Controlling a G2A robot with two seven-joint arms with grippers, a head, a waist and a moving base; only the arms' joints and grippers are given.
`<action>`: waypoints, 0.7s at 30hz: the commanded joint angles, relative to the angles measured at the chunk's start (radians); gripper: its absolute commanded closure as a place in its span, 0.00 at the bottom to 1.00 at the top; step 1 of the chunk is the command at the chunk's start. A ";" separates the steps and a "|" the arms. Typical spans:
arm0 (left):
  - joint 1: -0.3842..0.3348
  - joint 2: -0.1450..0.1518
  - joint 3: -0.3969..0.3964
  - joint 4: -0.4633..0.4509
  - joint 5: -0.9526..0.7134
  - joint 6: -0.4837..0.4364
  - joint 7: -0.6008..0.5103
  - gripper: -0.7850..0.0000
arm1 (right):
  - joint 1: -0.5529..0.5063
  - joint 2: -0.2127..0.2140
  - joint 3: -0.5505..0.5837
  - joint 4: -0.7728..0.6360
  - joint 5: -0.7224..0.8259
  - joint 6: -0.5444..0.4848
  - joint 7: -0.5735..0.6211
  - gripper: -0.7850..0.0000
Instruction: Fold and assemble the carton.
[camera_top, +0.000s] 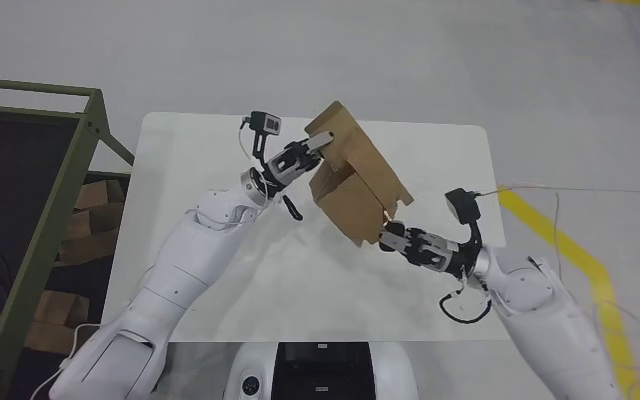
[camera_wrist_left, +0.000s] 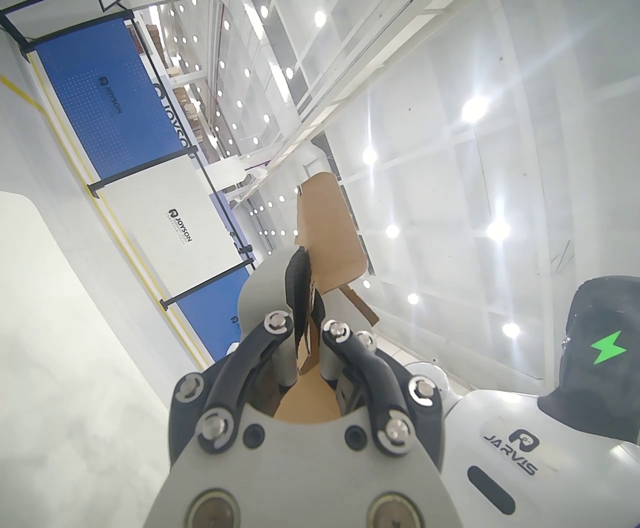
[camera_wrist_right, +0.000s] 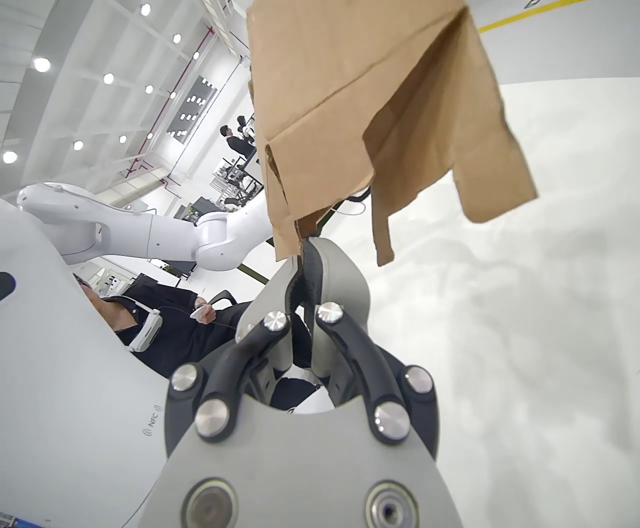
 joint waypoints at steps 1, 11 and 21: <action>-0.002 -0.002 0.000 0.009 0.002 -0.004 -0.017 1.00 | -0.005 0.003 0.011 0.001 0.015 -0.008 0.004 1.00; -0.006 -0.010 -0.002 0.041 -0.009 -0.030 -0.112 1.00 | -0.034 0.014 0.058 -0.003 0.058 -0.025 0.016 1.00; -0.007 -0.018 -0.012 0.067 -0.042 -0.040 -0.149 1.00 | -0.056 0.024 0.098 -0.005 0.107 -0.029 0.038 1.00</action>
